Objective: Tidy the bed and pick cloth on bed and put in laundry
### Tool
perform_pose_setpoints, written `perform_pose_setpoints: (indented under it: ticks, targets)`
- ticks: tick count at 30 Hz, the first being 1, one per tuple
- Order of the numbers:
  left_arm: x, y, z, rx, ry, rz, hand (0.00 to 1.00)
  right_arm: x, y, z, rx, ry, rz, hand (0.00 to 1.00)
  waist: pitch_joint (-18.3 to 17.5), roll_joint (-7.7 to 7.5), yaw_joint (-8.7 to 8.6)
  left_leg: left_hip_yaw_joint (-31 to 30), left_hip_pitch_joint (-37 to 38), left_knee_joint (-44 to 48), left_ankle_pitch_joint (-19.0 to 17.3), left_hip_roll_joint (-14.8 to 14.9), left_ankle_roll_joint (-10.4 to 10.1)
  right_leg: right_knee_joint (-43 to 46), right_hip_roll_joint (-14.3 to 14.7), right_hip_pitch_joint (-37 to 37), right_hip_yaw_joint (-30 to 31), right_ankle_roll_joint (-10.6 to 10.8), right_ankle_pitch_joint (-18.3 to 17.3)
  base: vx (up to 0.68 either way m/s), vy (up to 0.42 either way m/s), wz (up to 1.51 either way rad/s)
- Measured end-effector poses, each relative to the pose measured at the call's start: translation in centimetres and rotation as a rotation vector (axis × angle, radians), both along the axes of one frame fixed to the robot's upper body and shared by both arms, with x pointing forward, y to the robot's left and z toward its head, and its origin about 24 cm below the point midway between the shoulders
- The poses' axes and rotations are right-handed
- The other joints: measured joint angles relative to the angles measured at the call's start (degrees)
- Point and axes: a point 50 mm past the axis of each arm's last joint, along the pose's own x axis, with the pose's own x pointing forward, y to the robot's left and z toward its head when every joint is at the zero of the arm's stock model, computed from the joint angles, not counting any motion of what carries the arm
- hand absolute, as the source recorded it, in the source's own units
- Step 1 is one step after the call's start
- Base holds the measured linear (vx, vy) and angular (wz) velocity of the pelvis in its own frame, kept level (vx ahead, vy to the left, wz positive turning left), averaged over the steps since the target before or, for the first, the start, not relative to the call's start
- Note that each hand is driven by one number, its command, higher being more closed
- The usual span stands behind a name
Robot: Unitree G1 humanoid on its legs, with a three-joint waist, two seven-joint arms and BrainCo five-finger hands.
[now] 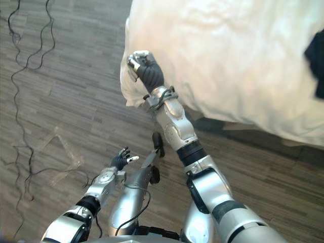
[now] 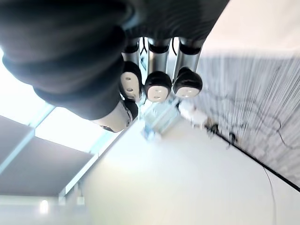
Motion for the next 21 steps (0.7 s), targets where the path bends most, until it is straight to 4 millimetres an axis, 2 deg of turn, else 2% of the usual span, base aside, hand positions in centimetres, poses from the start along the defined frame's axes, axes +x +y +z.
perform_pose_setpoints:
  ticks: [3, 5, 8, 10, 12, 13, 14, 15, 17, 18, 19, 20, 21]
  targets:
    - [0.4, -1.8, 0.6, -0.054, -0.014, 0.025, 0.0, 0.4, -2.0, 0.7, 0.109, -0.006, -0.065, 1.0, 0.06, 0.14, -0.05, 0.24, -2.91, 0.18, 1.77, 0.48, 0.51, 2.73, -0.05, -4.18, 0.21, -1.13, -0.92, -0.05, -0.088, 0.05]
    - [0.7, -2.9, 1.2, -0.093, -0.029, 0.056, 0.0, 0.5, -2.6, 1.4, 0.155, -0.025, -0.054, 1.0, 0.11, 0.26, -0.16, 0.8, -3.65, 0.42, 2.01, 0.86, 0.5, 3.69, 0.04, -5.65, 0.62, -1.49, -1.12, -0.04, -0.101, -0.07]
    - [1.9, -4.6, 3.3, -0.18, -0.095, 0.112, 0.0, 0.2, -3.0, 2.8, 0.284, -0.063, -0.003, 1.0, 0.06, 1.46, -0.43, 2.66, -5.57, 1.9, 0.45, 2.22, 0.05, 3.72, 0.79, -7.9, 1.56, -1.94, -0.68, -0.03, -0.062, -0.19]
    - [2.3, -4.3, 3.9, -0.199, -0.11, 0.162, 0.0, 0.0, -3.7, 3.8, 0.362, -0.101, 0.021, 1.0, 0.06, 1.46, -1.25, 4.26, -6.04, 2.35, -0.21, 2.81, 0.87, 3.03, 1.31, -8.64, 2.43, -1.86, 0.13, 0.0, -0.023, -0.3]
    - [2.7, -3.9, 4.2, -0.201, -0.113, 0.208, 0.0, -0.3, -5.7, 4.2, 0.46, -0.134, 0.009, 1.0, 0.2, 1.26, -2.07, 5.68, -6.01, 3.53, -0.78, 3.34, 1.81, 2.13, 1.81, -8.5, 3.61, -1.34, 0.98, 0.04, -0.001, -0.33]
    - [2.9, -3.6, 4.5, -0.204, -0.117, 0.239, 0.0, -0.5, -7.5, 4.4, 0.543, -0.162, -0.011, 1.0, 0.27, 1.14, -2.73, 6.6, -5.85, 4.51, -1.44, 3.65, 2.69, 1.33, 2.06, -8.08, 4.41, -1.0, 1.63, 0.06, 0.013, -0.42]
    - [3.2, -2.9, 4.9, -0.208, -0.129, 0.276, 0.0, -0.7, -9.2, 4.3, 0.619, -0.18, -0.042, 1.0, 0.81, 0.33, -4.0, 7.67, -5.15, 5.5, -2.09, 3.7, 3.51, 0.83, 2.07, -7.47, 5.5, -0.64, 2.09, 0.06, 0.018, -0.42]
    - [3.4, -2.5, 5.1, -0.21, -0.136, 0.294, 0.0, -0.8, -10.2, 3.9, 0.653, -0.18, -0.06, 1.0, 1.11, -0.12, -4.53, 8.31, -4.68, 6.0, -2.5, 3.83, 3.84, 0.45, 2.12, -6.92, 5.98, -0.48, 2.35, 0.06, 0.025, -0.49]
    - [3.8, -1.0, 5.8, -0.213, -0.157, 0.344, 0.0, -1.6, -14.4, 1.0, 0.759, -0.175, -0.168, 1.0, 2.48, -2.32, -7.02, 10.13, -1.72, 8.15, -4.96, 4.48, 4.22, -1.7, 2.65, -3.48, 7.79, 0.36, 3.39, 0.06, 0.026, -0.5]
    - [3.9, -0.8, 5.8, -0.214, -0.153, 0.347, 0.0, -1.9, -15.3, 0.0, 0.772, -0.165, -0.199, 1.0, 2.66, -2.72, -7.48, 10.45, -0.86, 8.38, -5.49, 4.55, 4.15, -2.27, 2.75, -2.45, 8.11, 0.59, 3.61, 0.06, 0.032, -0.45]
    - [3.9, -0.5, 5.8, -0.218, -0.141, 0.35, 0.0, -2.6, -17.6, -2.8, 0.774, -0.12, -0.292, 1.0, 2.9, -3.22, -8.42, 11.19, 1.1, 8.91, -6.58, 4.75, 4.29, -3.79, 3.0, -0.07, 8.4, 1.0, 4.13, 0.06, 0.029, -0.35]
    - [3.9, -0.3, 5.8, -0.215, -0.138, 0.349, 0.0, -3.0, -18.7, -4.3, 0.777, -0.086, -0.344, 1.0, 2.83, -3.41, -8.67, 11.58, 1.77, 9.26, -7.17, 4.92, 4.14, -4.53, 3.15, 0.79, 8.73, 1.11, 4.42, 0.08, 0.042, -0.43]
    - [3.8, 0.0, 5.8, -0.213, -0.138, 0.353, 0.0, -4.1, -20.8, -7.3, 0.791, -0.026, -0.433, 1.0, 2.91, -3.63, -9.2, 12.33, 3.26, 9.61, -8.27, 5.05, 4.04, -5.68, 3.34, 2.4, 9.51, 1.46, 4.83, 0.1, 0.041, -0.45]
